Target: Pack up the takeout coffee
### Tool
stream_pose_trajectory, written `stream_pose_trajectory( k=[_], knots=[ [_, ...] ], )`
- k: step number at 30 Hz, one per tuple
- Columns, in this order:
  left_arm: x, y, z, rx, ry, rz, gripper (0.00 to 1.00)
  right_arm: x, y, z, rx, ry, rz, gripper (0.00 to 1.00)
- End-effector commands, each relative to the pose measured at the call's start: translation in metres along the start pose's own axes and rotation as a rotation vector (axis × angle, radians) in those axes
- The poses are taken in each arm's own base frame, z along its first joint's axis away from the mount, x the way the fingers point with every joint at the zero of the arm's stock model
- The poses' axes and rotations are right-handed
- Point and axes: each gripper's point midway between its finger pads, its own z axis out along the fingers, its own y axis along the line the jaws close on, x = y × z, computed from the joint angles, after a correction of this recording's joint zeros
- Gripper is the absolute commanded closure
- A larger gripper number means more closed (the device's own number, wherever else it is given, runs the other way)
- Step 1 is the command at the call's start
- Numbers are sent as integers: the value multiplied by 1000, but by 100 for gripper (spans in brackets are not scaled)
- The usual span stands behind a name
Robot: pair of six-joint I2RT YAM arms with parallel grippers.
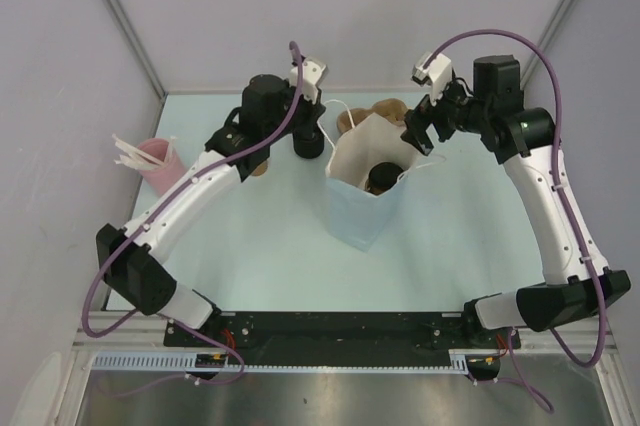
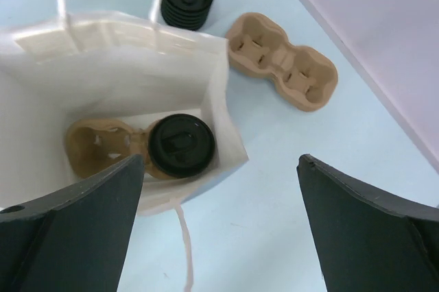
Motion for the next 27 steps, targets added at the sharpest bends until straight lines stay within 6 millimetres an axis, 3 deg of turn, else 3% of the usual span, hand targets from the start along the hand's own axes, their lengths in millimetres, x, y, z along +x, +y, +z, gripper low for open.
stream_pose_trajectory(
  k=[1,5,13,15,16,17,22,27],
  knots=[
    [-28,-5,4,33,-20,78,91,4,-25,2,86,-50,64,4],
    [-40,-7,14,42,-20,113,100,13,-36,3,105,-60,109,8],
    [-49,-27,46,64,-3,177,100,23,-44,-1,135,-79,144,12],
    [-62,-30,50,57,-19,196,100,25,-47,-2,151,-84,159,14],
    [-55,-35,62,64,0,203,100,27,-50,-3,163,-84,165,14],
    [-69,-35,61,60,-21,208,100,30,-54,-3,179,-82,172,15],
    [-94,-37,75,21,-68,211,100,40,-64,-6,212,-77,204,19],
    [-100,-44,80,16,-94,219,93,48,-69,-5,234,-63,219,22]
  ],
)
